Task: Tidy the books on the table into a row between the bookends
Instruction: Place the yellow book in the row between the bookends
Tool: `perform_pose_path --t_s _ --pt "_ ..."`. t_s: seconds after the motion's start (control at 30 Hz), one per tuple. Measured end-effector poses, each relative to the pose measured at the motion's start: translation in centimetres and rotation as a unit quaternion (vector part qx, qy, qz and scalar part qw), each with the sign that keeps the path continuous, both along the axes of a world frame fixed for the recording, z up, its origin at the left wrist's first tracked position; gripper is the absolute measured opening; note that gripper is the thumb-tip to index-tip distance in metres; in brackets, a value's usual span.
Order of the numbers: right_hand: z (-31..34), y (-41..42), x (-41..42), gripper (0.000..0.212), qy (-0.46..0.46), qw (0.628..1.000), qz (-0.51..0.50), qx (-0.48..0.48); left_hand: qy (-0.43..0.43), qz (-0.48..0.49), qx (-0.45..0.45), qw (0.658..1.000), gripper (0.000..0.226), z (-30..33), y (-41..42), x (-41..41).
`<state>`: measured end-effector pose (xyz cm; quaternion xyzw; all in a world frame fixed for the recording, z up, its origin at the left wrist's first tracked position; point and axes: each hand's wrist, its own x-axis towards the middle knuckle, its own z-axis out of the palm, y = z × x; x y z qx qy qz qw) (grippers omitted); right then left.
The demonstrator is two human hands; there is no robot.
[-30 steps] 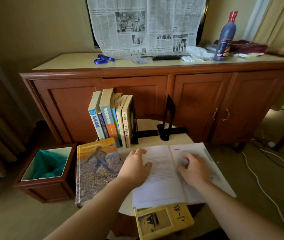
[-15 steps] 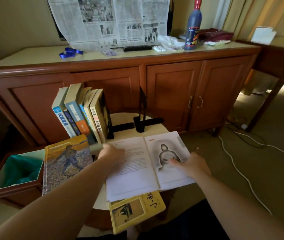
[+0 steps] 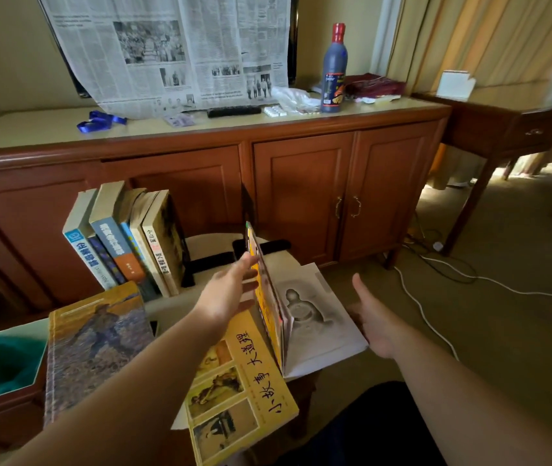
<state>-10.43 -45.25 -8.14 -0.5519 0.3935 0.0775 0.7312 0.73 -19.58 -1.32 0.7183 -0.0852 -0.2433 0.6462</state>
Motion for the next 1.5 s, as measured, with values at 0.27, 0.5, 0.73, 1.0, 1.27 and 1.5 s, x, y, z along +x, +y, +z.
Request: perform_pose_path --t_s 0.27,0.5,0.73,1.0,1.27,1.5 --pt "-0.3 -0.6 -0.9 0.084 0.001 0.999 0.032 -0.004 -0.222 -0.273 0.382 0.854 0.068 -6.0 -3.1 -3.2" --pt "-0.4 0.8 0.7 0.097 0.099 0.971 0.112 -0.185 -0.225 -0.283 0.417 0.834 0.072 -8.2 -2.9 -3.9" --pt "0.2 -0.5 0.4 0.125 -0.054 0.975 0.104 -0.187 -0.051 -0.021 0.167 0.984 0.081 -6.2 -2.7 -2.4" --pt "3.6 1.1 2.2 0.083 -0.161 0.952 0.16 -0.205 0.074 -0.033 -0.053 0.995 0.026 1.2 2.9 1.2" --pt "5.0 10.0 5.4 0.093 -0.215 0.829 0.195 -0.477 -0.059 0.04 -0.043 0.997 0.015 4.1 6.3 0.6" --pt "5.9 16.0 6.9 0.127 -0.28 0.789 0.236 -0.494 -0.185 -0.006 -0.032 0.982 0.032 5.7 5.9 -0.2"
